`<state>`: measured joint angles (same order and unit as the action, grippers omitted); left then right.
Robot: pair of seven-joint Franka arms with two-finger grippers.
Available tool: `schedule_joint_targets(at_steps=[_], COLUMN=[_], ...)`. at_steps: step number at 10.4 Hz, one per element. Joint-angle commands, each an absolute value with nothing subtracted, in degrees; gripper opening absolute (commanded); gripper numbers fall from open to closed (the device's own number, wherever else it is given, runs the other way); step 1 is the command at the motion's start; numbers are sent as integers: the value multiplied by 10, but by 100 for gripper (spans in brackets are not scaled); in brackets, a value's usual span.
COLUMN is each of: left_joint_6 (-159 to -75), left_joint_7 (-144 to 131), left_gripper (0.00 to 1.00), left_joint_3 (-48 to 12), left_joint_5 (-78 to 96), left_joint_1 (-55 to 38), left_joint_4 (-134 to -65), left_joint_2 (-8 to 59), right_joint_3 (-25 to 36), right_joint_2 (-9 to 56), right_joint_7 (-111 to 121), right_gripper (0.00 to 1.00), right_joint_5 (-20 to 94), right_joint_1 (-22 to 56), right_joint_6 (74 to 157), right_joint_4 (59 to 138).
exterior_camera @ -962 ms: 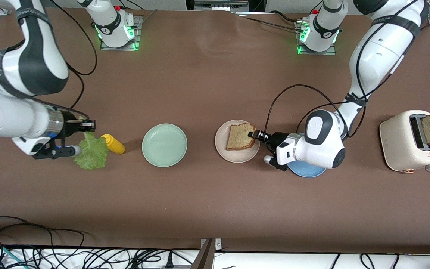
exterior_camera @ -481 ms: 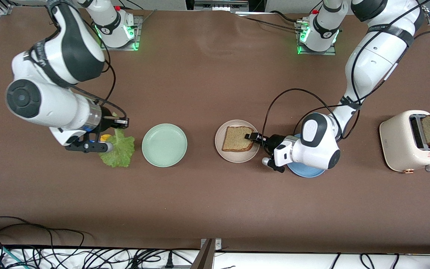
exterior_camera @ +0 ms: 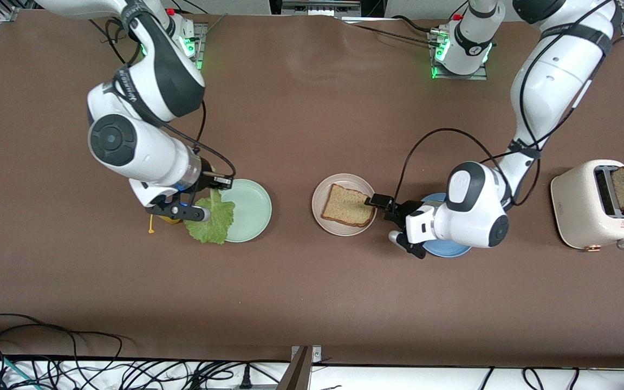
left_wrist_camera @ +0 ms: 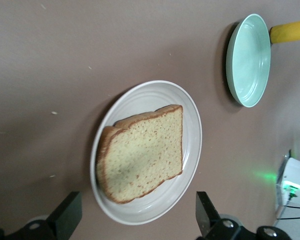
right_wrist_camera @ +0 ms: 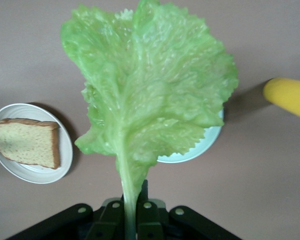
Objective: Make sandwich on beige plate with both arms
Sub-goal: 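Withdraw the left gripper while the right gripper carries lettuce toward the bread, then lower the lettuce onto the bread and open the right gripper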
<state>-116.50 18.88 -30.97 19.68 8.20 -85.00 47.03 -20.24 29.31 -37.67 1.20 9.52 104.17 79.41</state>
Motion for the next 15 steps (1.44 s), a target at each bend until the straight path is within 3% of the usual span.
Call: schedule_joint_targets(at_steps=[1, 6, 10, 11, 12, 15], left_joint_6=[-1125, -1001, -948, -947, -948, -957], left_joint_7=[182, 134, 135, 134, 137, 140], left_gripper=[100, 100, 100, 100, 100, 100], left_joint_3=[-307, -295, -284, -240, -137, -76], left_joint_5=[141, 5, -85, -94, -86, -49], left_joint_1=[109, 135, 155, 125, 44, 15], left_joint_4=[-860, -858, -862, -870, -877, -931], left_joint_2=[408, 260, 143, 116, 94, 34], right_joint_3=[-202, -202, -189, -184, -180, -138], right_joint_2=[309, 351, 449, 466, 481, 504], right_joint_7=[-408, -467, -556, -579, -599, -616], right_gripper=[0, 0, 0, 0, 0, 0], right_joint_5=[0, -1, -46, -46, -47, -46], right_joint_1=[125, 189, 285, 301, 321, 377], right_joint_6=[1078, 1182, 1244, 1249, 1275, 1317], right_joint_4=[792, 787, 698, 683, 679, 679])
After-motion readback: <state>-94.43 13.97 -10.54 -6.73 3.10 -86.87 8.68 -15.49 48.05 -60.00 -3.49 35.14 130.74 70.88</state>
